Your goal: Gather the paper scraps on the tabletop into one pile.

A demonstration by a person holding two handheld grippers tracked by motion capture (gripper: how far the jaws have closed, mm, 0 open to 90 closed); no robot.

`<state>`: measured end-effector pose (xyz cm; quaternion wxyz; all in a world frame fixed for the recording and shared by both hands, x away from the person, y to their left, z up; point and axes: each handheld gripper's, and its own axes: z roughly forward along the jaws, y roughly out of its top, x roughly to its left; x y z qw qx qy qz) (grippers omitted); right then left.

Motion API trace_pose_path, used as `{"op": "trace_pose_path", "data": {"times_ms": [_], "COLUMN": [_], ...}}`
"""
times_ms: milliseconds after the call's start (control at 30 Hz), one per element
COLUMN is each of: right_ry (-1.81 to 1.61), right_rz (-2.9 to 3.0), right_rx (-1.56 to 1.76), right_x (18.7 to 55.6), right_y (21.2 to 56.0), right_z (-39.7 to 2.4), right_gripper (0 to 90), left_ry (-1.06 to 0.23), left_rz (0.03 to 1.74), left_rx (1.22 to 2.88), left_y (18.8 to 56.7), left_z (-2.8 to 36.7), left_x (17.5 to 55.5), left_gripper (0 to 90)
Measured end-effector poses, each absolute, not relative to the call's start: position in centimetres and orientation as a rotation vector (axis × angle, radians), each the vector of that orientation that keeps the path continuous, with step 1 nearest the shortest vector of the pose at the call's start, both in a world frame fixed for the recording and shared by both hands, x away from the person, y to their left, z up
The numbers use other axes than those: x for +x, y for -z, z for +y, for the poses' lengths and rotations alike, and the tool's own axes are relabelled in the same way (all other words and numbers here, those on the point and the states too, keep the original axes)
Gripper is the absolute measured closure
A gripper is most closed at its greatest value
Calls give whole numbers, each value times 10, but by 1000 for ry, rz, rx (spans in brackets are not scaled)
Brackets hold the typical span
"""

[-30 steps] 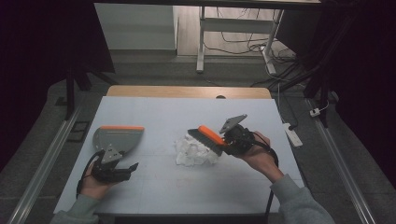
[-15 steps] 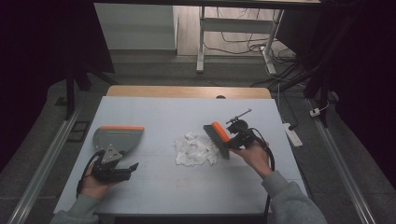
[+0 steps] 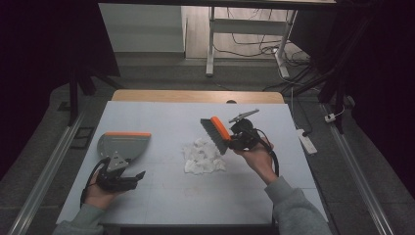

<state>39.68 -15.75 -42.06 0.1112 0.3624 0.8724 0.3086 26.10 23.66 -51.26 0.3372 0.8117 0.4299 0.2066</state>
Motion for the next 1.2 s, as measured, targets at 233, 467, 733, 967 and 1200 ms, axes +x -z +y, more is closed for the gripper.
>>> {"op": "trace_pose_path", "data": {"times_ms": [233, 467, 733, 967, 1200], "right_ry": [-961, -988, -1030, -1025, -1043], "right_rz": [2536, 2531, 2503, 2470, 2433], "right_rx": [1046, 1050, 1028, 1000, 1028], "right_x": [387, 381, 366, 350, 339], "right_y": [405, 415, 430, 441, 450], "right_z": [-173, -192, -218, -241, -263], "right_gripper": [698, 698, 698, 698, 698], "left_ry": [-540, -540, -546, -550, -550], "left_rz": [1123, 1123, 1123, 1111, 1113], "left_rx": [2114, 2114, 2114, 2115, 2115], "left_y": [513, 513, 512, 511, 511], "left_z": [236, 236, 235, 233, 233], "left_x": [261, 261, 261, 261, 260], "left_gripper": [293, 293, 293, 293, 293]}}
